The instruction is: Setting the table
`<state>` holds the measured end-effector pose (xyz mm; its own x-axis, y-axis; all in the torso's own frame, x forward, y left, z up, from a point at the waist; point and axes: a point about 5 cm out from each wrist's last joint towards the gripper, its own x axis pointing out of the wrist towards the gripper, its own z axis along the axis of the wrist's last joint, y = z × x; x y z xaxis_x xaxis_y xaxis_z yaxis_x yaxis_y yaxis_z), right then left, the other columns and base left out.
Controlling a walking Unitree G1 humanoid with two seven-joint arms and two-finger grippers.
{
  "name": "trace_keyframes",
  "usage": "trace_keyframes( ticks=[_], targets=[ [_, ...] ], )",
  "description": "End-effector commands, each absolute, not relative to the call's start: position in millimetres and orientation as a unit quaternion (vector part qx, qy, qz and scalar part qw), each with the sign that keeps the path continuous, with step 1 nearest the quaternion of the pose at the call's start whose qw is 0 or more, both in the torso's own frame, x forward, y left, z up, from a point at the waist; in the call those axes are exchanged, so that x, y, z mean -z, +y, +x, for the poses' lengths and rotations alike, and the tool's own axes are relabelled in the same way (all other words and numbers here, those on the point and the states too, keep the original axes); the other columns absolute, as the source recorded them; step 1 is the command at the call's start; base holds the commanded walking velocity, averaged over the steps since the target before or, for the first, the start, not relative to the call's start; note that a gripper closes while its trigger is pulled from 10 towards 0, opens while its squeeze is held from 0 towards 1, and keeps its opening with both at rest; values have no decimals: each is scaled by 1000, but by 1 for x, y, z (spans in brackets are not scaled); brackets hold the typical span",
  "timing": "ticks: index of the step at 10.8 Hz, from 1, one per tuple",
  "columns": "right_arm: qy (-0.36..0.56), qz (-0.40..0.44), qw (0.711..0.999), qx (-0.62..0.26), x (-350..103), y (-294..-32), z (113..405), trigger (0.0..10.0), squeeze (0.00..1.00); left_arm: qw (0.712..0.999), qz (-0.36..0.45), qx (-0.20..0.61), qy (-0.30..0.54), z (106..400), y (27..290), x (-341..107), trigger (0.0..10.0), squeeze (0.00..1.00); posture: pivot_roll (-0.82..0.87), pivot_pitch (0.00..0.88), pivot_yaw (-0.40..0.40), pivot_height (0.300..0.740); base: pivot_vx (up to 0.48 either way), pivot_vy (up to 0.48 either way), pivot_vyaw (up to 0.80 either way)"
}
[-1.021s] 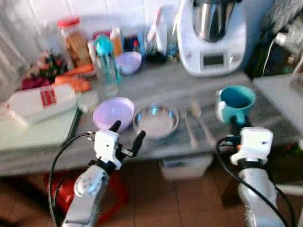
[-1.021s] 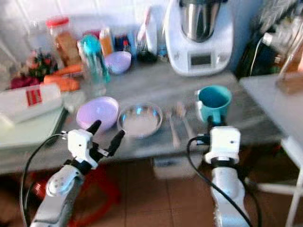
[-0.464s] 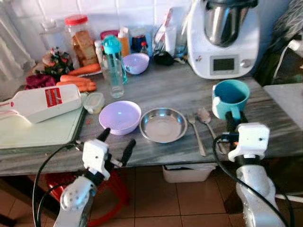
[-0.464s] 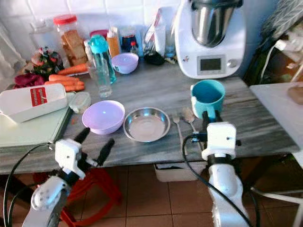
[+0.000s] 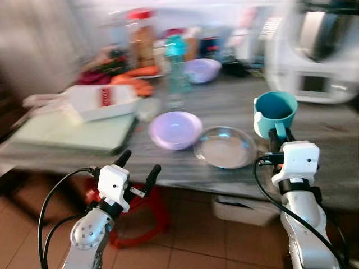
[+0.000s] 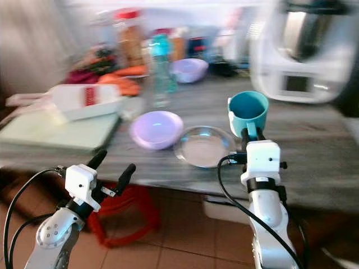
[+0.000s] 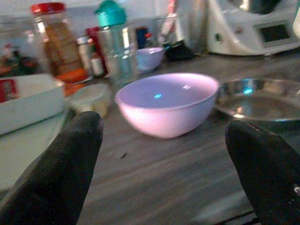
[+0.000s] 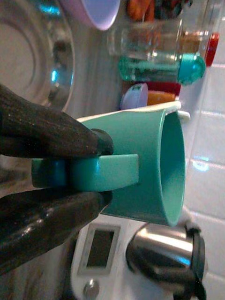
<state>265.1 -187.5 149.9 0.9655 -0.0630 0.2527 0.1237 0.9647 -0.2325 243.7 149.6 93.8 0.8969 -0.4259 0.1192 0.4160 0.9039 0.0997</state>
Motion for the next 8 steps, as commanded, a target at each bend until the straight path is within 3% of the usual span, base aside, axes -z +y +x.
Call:
trace_keyframes(
  ticks=[1, 2, 4, 6, 8],
  targets=[
    [-128, -124, 982, 61, -153, -193, 268, 10000, 0, 972, 40, 221, -75, 246, 149, -95, 10000, 0, 34, 0, 61, 740, 0, 0, 800],
    [-123, -131, 981, 71, -153, -200, 271, 10000, 0, 969, 34, 232, -83, 247, 146, -97, 10000, 0, 33, 0, 58, 740, 0, 0, 719],
    [-108, -140, 981, 77, -152, -210, 278, 10000, 0, 965, 27, 244, -95, 253, 138, -103, 10000, 0, 29, 0, 58, 740, 0, 0, 0],
    [-101, -147, 982, 60, -153, -211, 295, 10000, 0, 942, 4, 324, -85, 251, 125, -106, 10000, 0, 32, 0, 57, 740, 0, 0, 0],
    [-95, -152, 983, 48, -153, -212, 308, 10000, 0, 932, -4, 353, -81, 249, 120, -107, 10000, 0, 38, 0, 57, 740, 0, 0, 0]
  ],
)
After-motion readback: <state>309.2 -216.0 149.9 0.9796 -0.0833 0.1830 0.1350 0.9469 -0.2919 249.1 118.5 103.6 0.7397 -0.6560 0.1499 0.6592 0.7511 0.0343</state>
